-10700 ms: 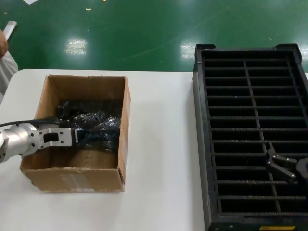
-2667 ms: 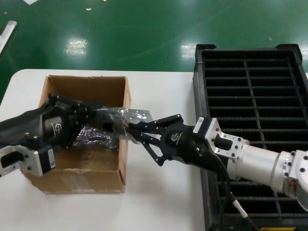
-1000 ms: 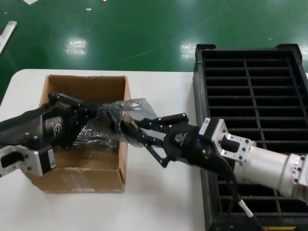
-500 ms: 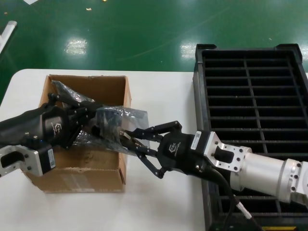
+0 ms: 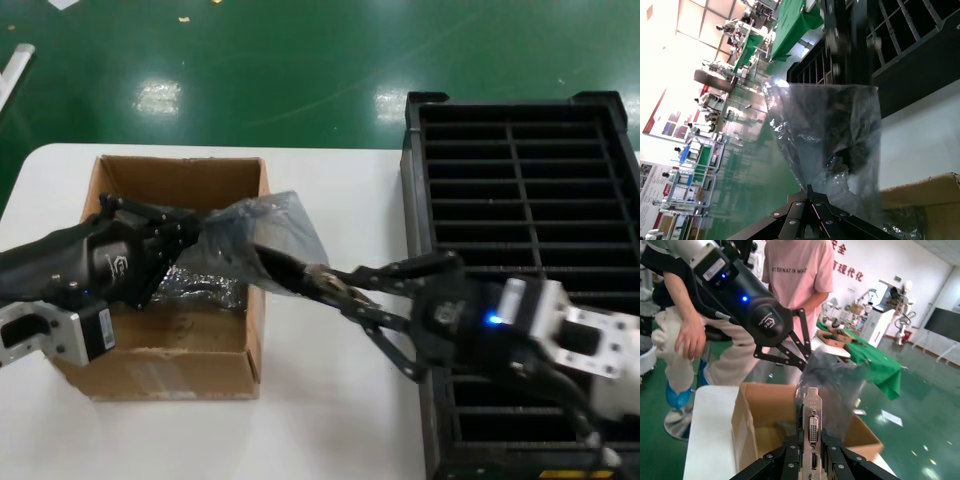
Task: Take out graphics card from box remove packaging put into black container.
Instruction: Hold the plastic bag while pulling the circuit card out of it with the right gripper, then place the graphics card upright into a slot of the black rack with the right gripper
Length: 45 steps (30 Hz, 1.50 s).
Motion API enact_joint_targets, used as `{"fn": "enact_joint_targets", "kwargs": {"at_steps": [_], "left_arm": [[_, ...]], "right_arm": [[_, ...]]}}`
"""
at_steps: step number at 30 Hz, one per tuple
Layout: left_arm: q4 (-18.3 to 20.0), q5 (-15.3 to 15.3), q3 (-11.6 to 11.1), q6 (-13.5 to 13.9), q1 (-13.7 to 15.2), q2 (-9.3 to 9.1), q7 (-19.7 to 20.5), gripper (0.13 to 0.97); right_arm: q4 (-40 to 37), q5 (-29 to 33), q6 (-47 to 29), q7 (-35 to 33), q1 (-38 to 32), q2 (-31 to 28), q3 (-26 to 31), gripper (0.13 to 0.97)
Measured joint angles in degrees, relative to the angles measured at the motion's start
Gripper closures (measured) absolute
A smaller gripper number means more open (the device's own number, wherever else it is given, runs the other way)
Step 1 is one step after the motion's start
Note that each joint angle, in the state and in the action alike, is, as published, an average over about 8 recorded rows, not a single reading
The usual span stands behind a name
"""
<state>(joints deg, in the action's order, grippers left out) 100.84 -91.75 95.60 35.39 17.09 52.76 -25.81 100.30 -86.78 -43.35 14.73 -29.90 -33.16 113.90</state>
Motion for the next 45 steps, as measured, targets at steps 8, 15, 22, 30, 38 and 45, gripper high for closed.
{"fn": "enact_joint_targets", "kwargs": {"at_steps": [8, 15, 22, 30, 38, 45], "left_arm": [[0.00, 0.00, 0.00, 0.00, 0.00, 0.00, 0.00, 0.959], [0.00, 0.00, 0.00, 0.00, 0.00, 0.00, 0.00, 0.959], [0.00, 0.00, 0.00, 0.00, 0.00, 0.00, 0.00, 0.959], [0.00, 0.00, 0.00, 0.00, 0.00, 0.00, 0.00, 0.959], [0.00, 0.00, 0.00, 0.00, 0.00, 0.00, 0.00, 0.959], [0.00, 0.00, 0.00, 0.00, 0.00, 0.00, 0.00, 0.959]], "right_arm": [[10.98, -5.44, -0.90, 4.30, 7.25, -12.85, -9.85, 0.908], [14.95, -7.90, 2.17, 6.30, 14.56, -20.08, -19.11, 0.908], [14.98, -7.10, 4.43, 7.35, 17.59, -21.68, -21.69, 0.908], [14.95, -7.05, 4.51, 7.39, 17.68, -21.71, -21.74, 0.908], [14.83, -0.80, -1.70, 11.42, 9.26, -22.03, -15.68, 0.908], [11.20, 2.04, -15.00, 15.11, -5.67, -22.47, -8.80, 0.908]]}}
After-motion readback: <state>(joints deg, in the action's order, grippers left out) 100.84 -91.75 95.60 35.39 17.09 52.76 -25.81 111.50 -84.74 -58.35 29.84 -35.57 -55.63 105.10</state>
